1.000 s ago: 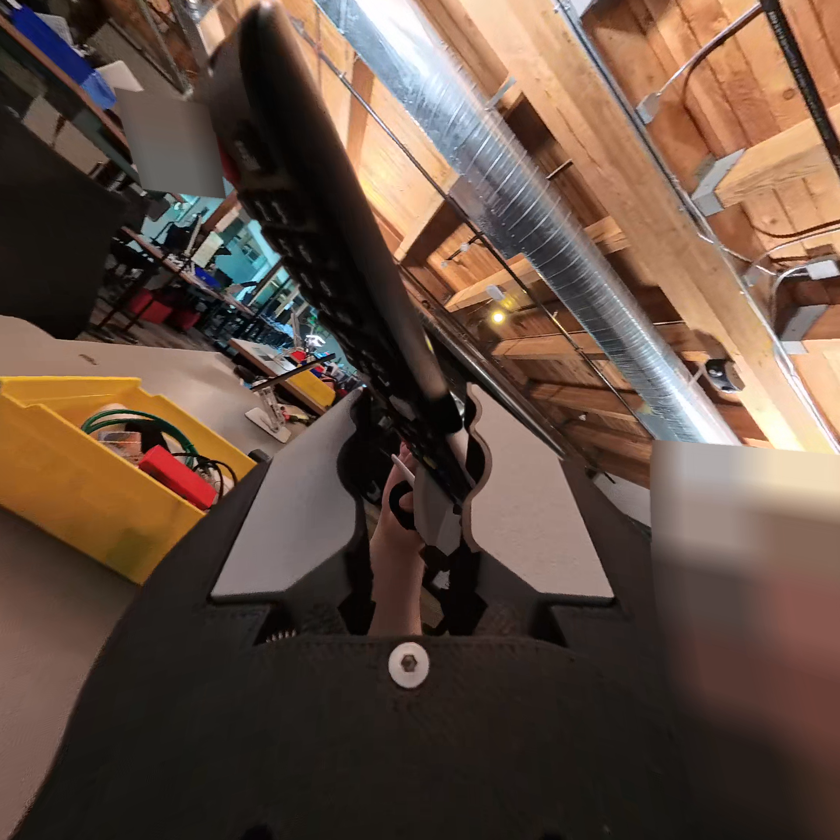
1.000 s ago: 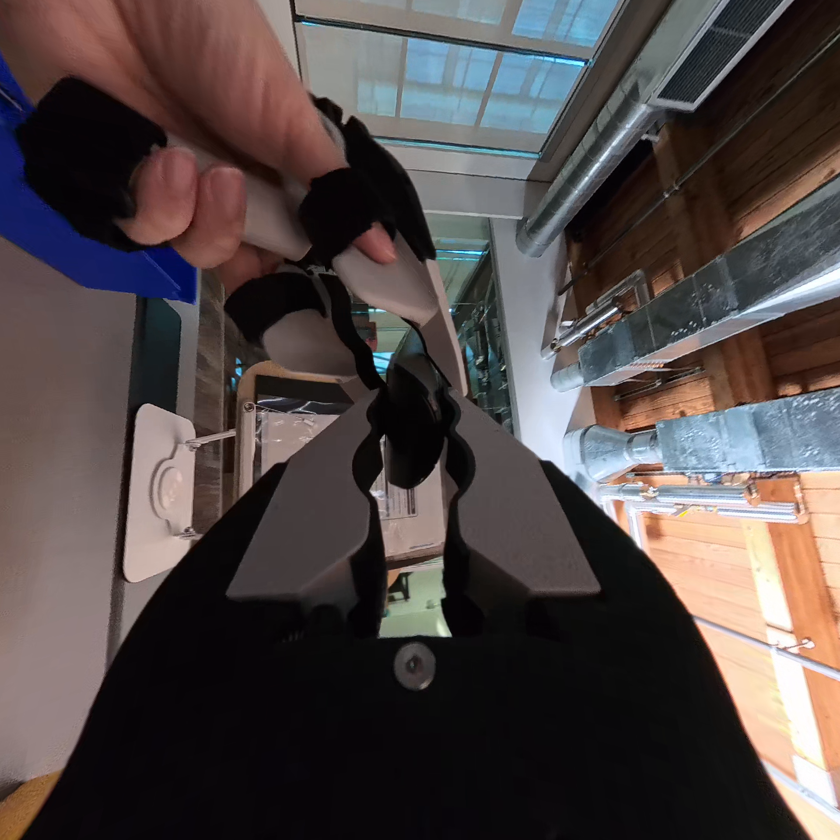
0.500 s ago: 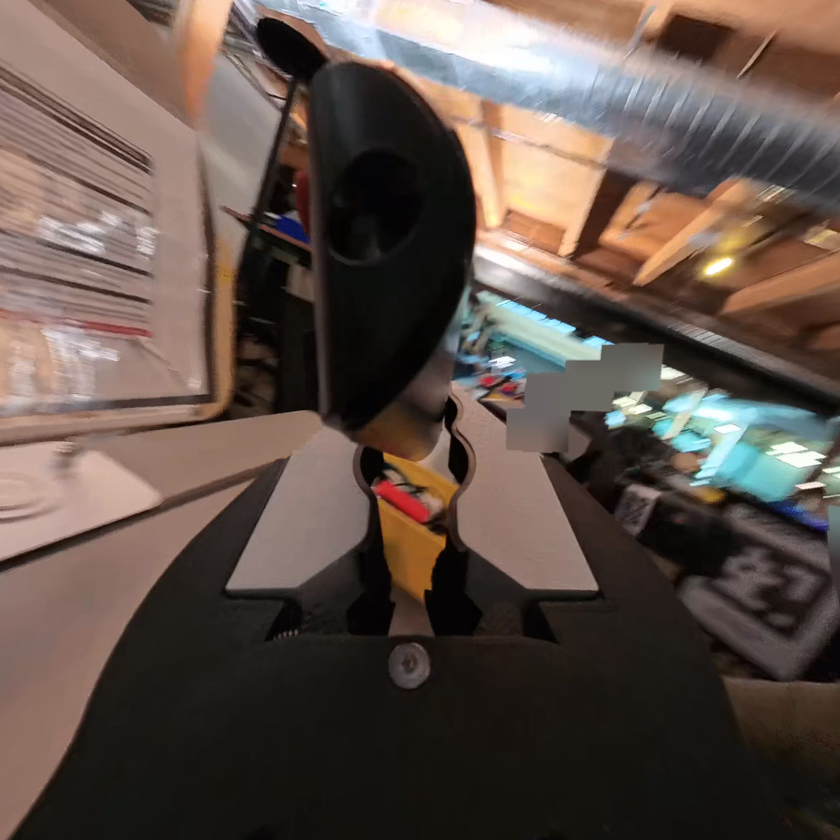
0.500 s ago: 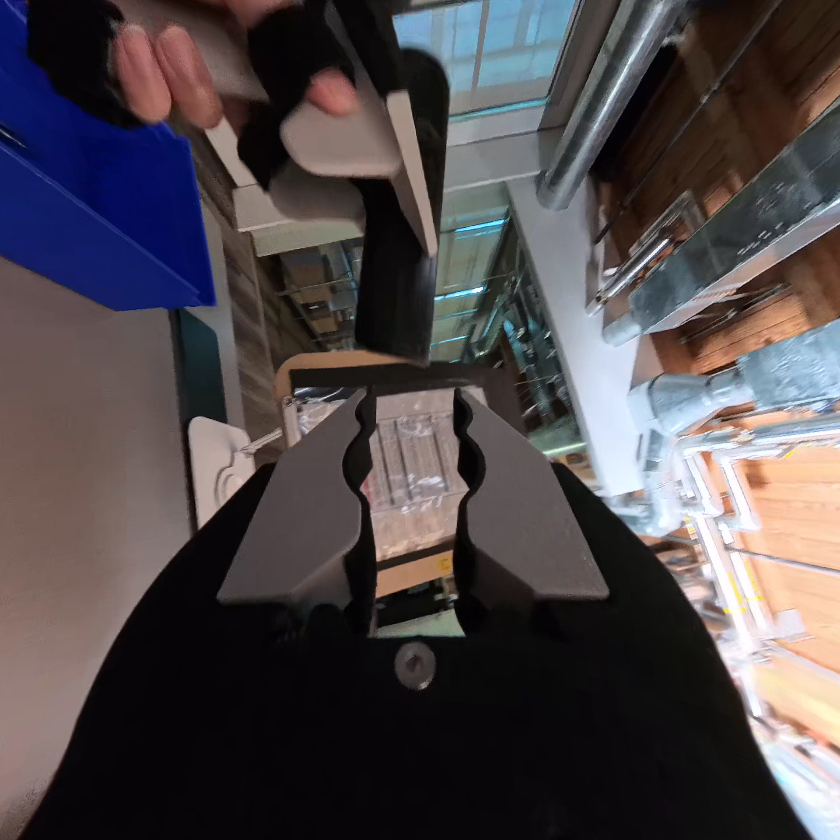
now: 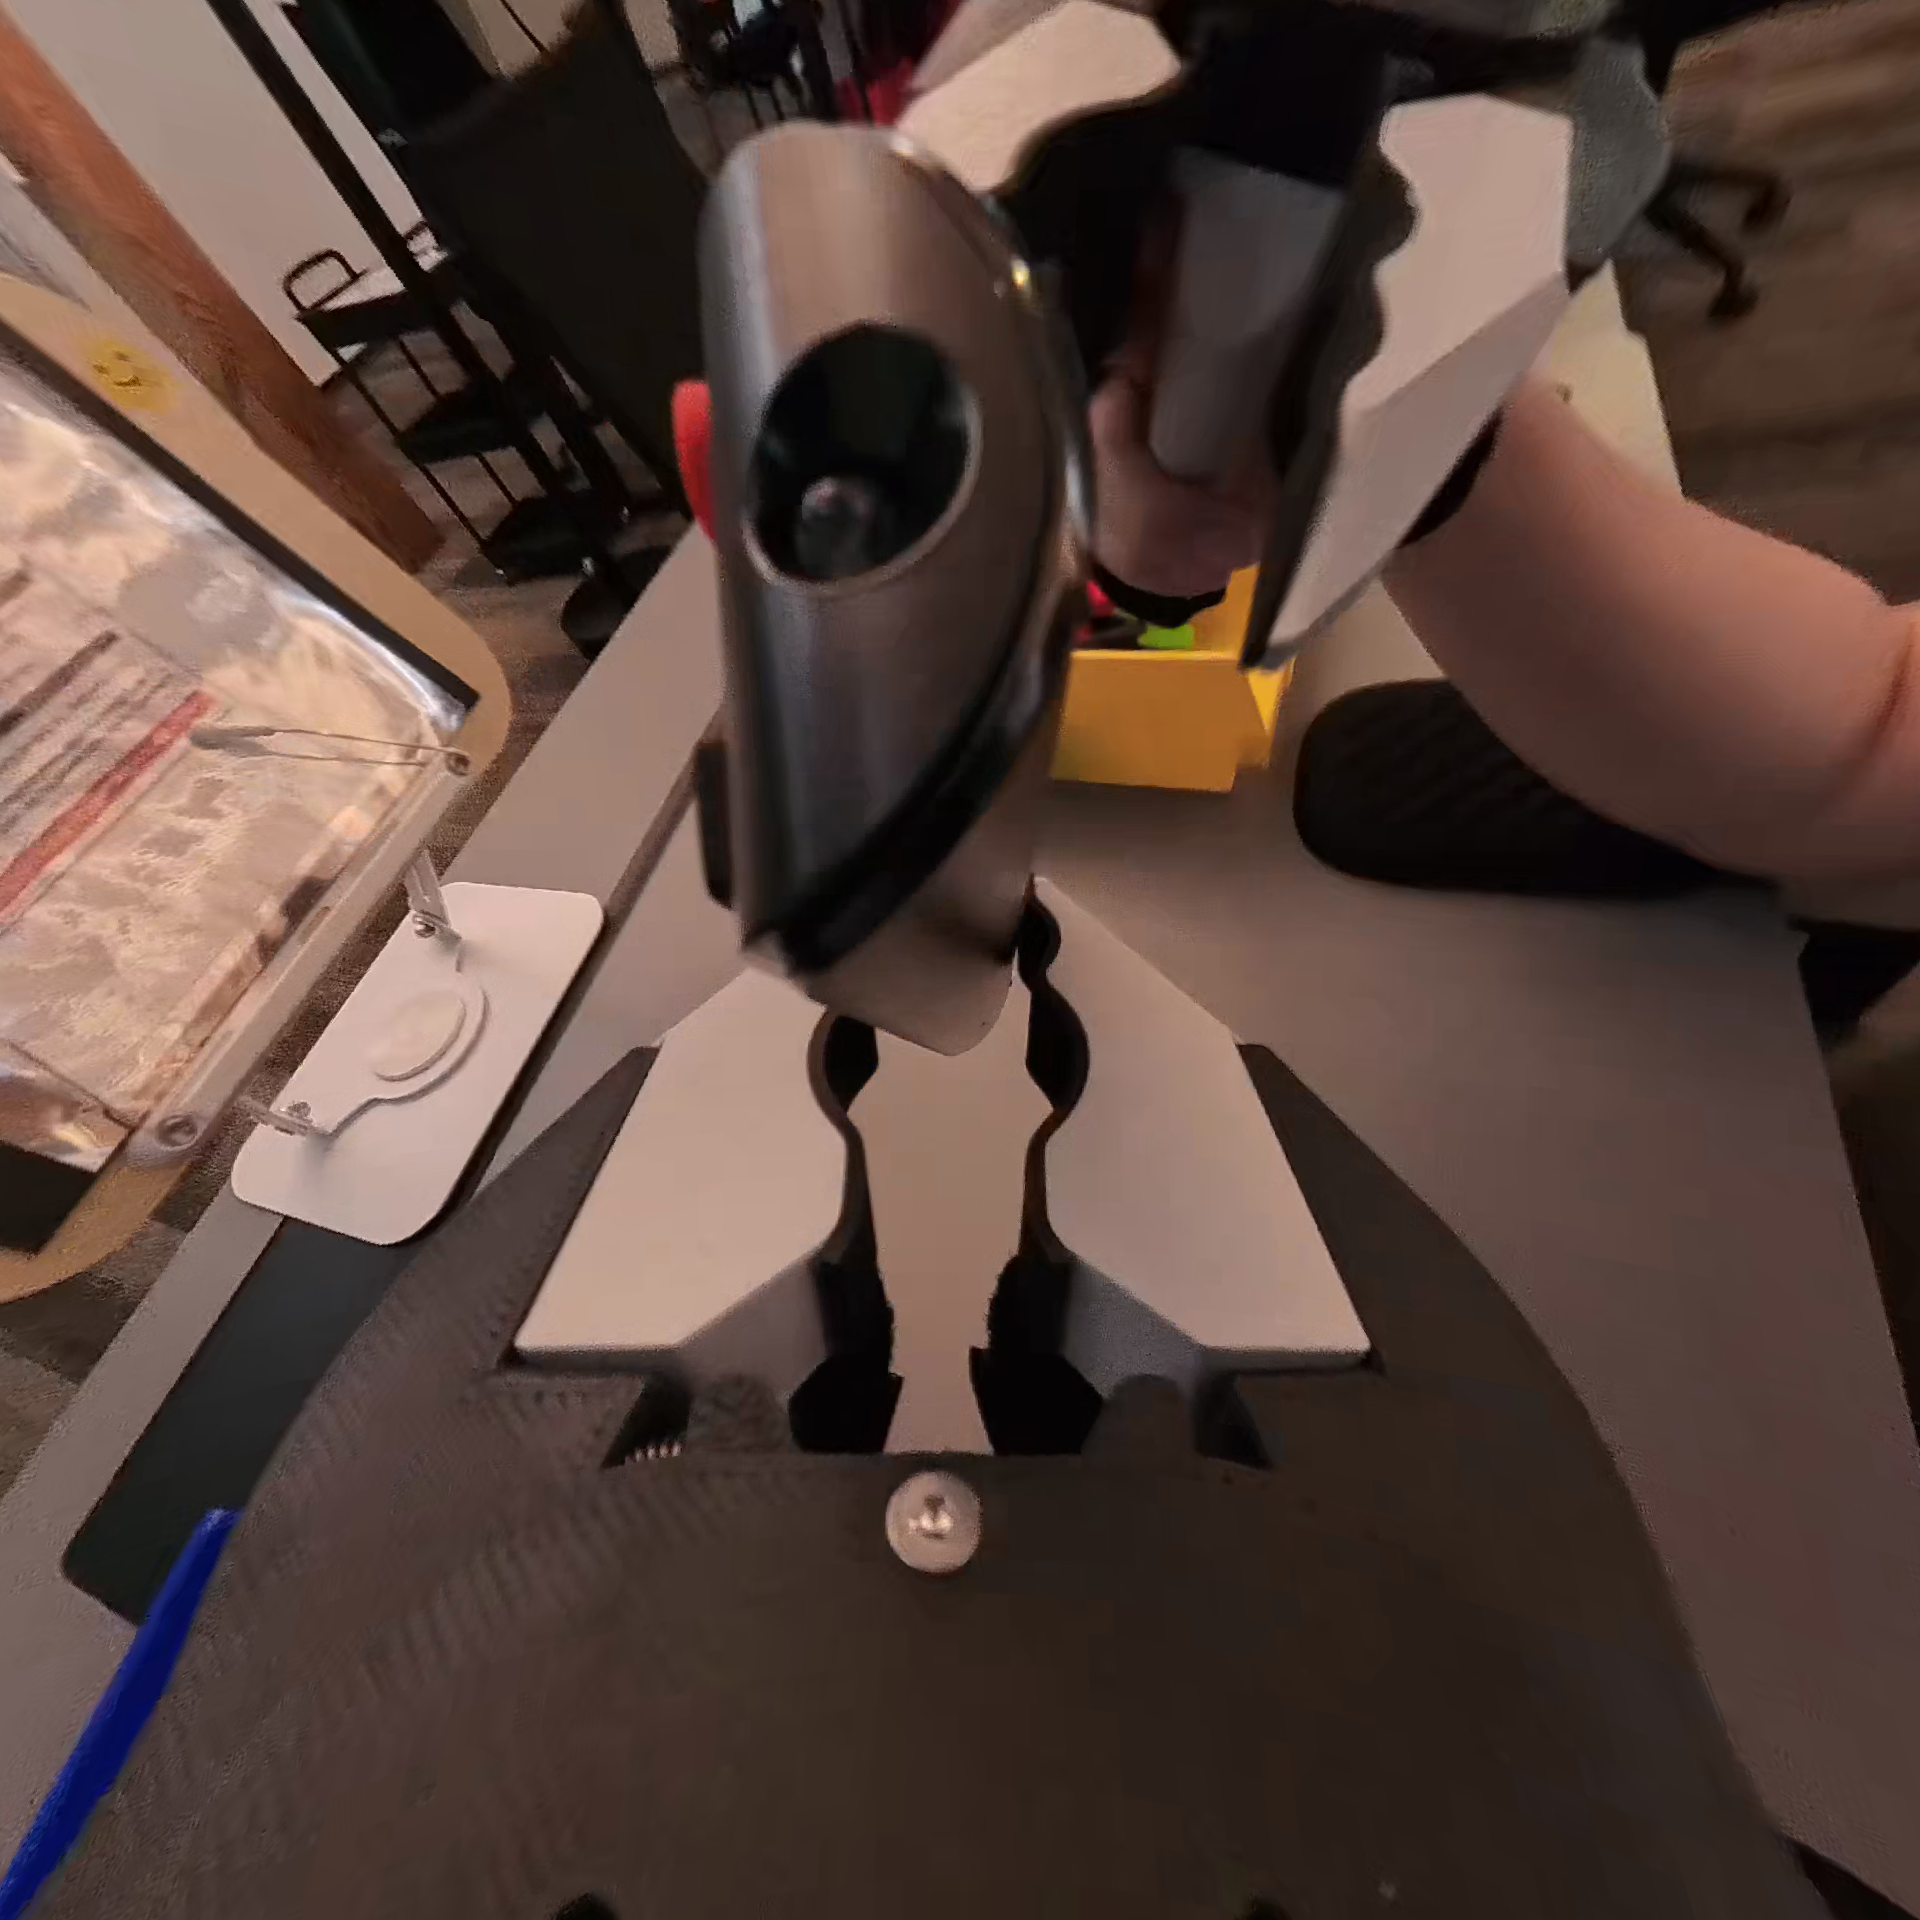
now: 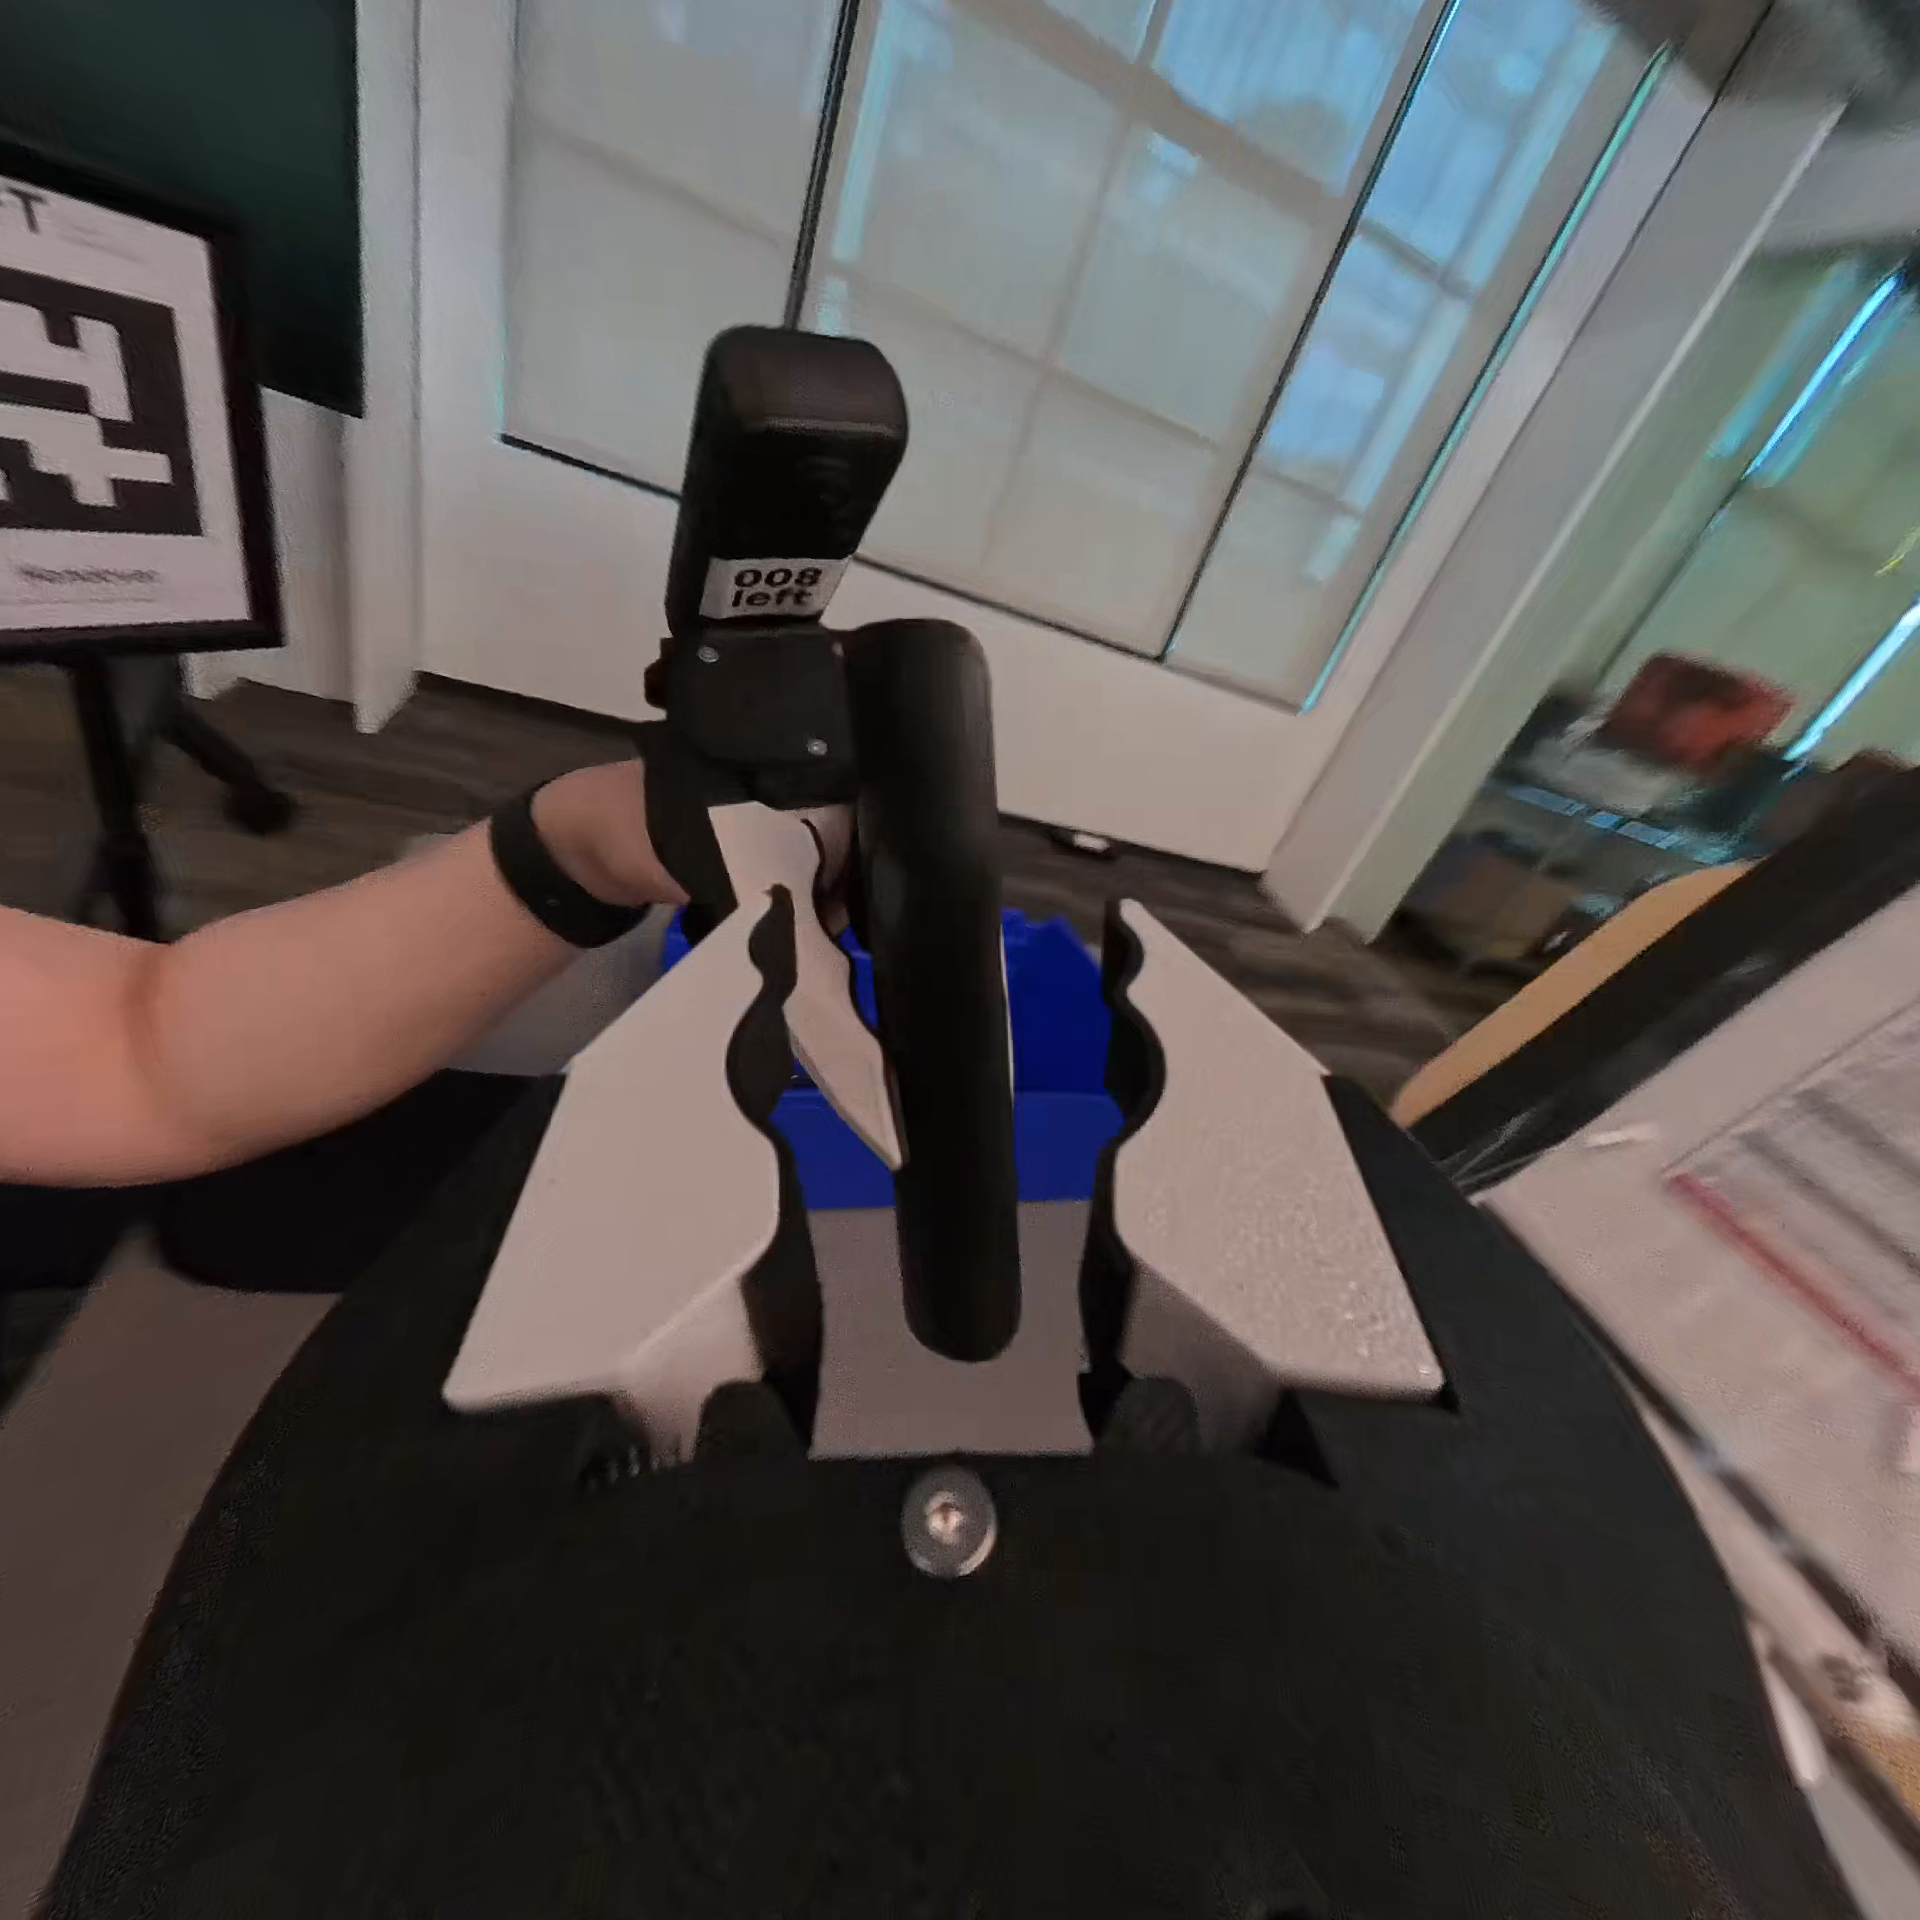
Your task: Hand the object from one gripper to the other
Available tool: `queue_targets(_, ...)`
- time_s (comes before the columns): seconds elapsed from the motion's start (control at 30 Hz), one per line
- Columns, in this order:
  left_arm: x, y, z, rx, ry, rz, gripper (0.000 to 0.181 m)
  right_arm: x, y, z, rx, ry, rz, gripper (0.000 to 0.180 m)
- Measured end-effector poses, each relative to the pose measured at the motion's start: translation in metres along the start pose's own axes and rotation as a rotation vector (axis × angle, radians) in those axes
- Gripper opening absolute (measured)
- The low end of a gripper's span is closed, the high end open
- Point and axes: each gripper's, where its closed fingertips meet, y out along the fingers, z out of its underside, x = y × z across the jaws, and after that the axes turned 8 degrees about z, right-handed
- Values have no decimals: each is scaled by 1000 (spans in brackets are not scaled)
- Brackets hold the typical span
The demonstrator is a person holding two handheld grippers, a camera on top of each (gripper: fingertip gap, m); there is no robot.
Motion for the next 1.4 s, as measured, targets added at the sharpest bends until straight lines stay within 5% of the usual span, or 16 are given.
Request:
queue_targets(0.13,-23,18,1,60,20,92,22,11,5,21,97,30,-82,52)
queue_targets(0.3,-28,24,2,81,63,79,24,23,2,27,135,52,-190,22)
queue_targets(0.4,-22,18,-7,8,57,34,56,8,3,22,113,219,-167,19)
queue_targets(0.6,4,-2,-15,-53,21,-109,89,-75,-8,24,-125,961,-58,18)
queue_targets(0.73,19,6,-10,43,200,-284,101,-121,-22,54,-317,1342,18,17)
queue_targets(0.93,38,25,-6,231,591,-573,95,-134,-25,73,-482,1702,-56,18)
queue_targets(1.03,46,21,-15,280,810,-763,69,-129,-16,83,-443,1746,-3,18)
queue_targets(1.23,50,34,-4,370,922,-789,68,-124,-7,103,-397,1824,140,18)
queue_targets(1.4,50,44,7,430,989,-775,47,-116,-1,109,-364,1873,178,18)
